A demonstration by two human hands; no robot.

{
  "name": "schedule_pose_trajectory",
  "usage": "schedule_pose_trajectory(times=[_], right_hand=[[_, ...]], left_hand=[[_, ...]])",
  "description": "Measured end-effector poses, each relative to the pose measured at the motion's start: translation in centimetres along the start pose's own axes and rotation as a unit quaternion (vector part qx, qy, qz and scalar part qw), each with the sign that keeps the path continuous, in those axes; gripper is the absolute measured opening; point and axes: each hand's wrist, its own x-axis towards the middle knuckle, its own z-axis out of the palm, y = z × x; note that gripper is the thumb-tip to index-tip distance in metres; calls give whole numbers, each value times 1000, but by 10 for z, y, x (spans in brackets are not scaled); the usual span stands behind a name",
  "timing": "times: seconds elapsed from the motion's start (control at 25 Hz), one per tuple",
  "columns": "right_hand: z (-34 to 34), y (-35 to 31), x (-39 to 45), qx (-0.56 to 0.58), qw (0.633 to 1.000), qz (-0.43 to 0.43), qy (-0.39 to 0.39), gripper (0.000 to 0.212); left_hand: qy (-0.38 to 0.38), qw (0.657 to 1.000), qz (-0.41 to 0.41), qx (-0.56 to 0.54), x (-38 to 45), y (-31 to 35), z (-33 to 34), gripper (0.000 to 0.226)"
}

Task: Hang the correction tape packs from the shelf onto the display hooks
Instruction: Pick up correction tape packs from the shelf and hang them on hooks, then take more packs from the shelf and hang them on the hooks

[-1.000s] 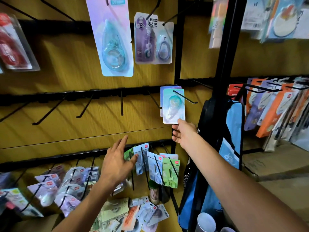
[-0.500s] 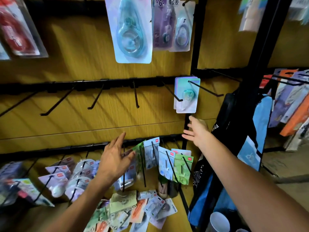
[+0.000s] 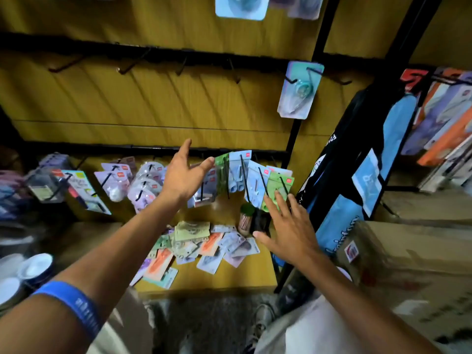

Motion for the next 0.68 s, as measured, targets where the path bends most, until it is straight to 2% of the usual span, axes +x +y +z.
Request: schedule_pose_trajectory(times=[0.16,0.24,0.4,0.56,0.68], right_hand=[[64,-41,-32,0,996,-62,-61,94],[103,-54,-33,-6,987,-63,-145,95],[180,-58,-13,-15,962,-26,-270,98],[252,-41,16,4,947,20,-320,101],[299,-31,44,44,932,70,-353,100]], left_hand=[[11,998,19,62,-35,-48,-3,80],[17,998,-22,58,-50,-87,0,79],[-5,989,-124,77,-69,-178,26,78],[-60,969,-196,136,-54,-262,56,83],[-88,952,-261,137,-23,-323,81,93]])
